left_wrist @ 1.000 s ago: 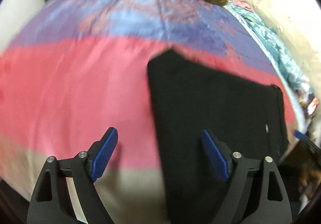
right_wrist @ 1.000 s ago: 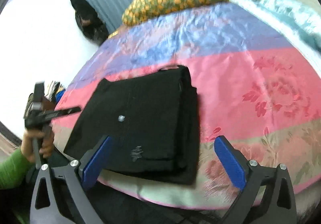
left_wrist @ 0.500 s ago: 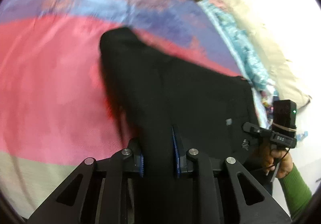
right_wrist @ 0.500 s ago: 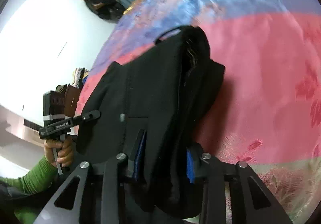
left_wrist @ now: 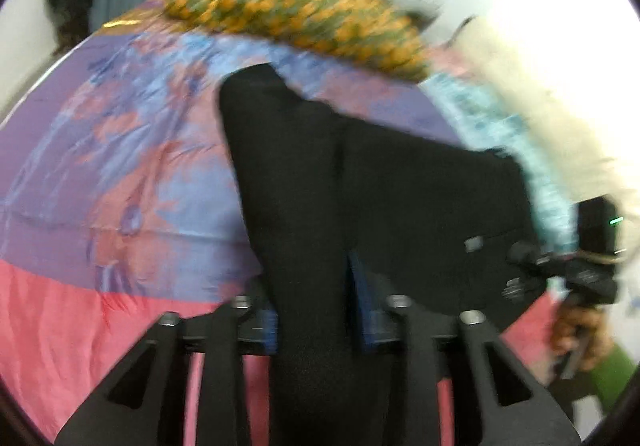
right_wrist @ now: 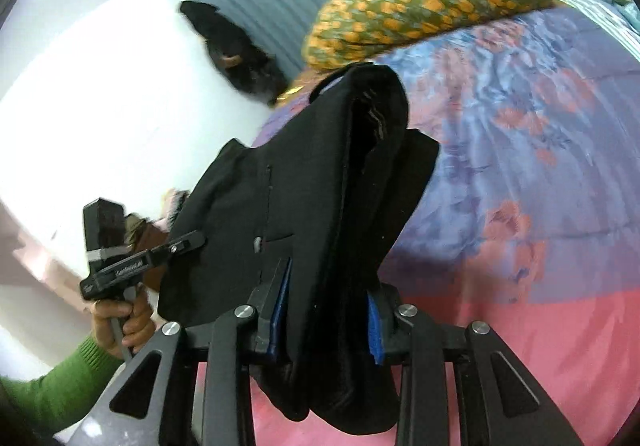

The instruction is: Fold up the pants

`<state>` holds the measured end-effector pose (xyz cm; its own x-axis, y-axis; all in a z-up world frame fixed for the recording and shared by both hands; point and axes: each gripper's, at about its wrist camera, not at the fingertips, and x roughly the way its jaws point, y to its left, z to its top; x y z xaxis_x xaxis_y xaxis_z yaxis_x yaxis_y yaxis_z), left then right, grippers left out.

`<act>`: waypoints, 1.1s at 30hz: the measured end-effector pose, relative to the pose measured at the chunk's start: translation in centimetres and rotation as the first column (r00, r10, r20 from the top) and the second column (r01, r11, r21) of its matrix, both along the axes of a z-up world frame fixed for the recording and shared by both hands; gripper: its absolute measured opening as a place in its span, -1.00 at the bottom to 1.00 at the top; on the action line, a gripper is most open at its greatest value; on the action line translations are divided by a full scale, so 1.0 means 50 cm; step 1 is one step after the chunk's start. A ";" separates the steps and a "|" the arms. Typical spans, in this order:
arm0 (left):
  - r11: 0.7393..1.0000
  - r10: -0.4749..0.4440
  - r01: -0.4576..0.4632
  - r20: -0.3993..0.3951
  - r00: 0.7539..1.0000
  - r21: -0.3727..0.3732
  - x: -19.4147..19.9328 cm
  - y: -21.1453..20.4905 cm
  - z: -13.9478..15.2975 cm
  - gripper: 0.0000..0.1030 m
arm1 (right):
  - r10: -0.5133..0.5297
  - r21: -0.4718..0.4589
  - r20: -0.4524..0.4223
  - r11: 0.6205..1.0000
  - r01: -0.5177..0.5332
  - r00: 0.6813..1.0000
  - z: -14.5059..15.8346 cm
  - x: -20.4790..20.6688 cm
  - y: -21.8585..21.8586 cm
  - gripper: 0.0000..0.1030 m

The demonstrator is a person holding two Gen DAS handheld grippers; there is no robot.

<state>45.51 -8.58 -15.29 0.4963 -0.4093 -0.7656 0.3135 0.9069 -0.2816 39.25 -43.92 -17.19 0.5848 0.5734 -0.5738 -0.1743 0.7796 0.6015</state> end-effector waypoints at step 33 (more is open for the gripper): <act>0.896 0.248 -0.287 0.154 0.956 0.339 -0.512 0.025 0.035 0.95 | -0.352 -0.584 0.036 0.752 0.305 0.935 0.025 -0.499 0.274 1.00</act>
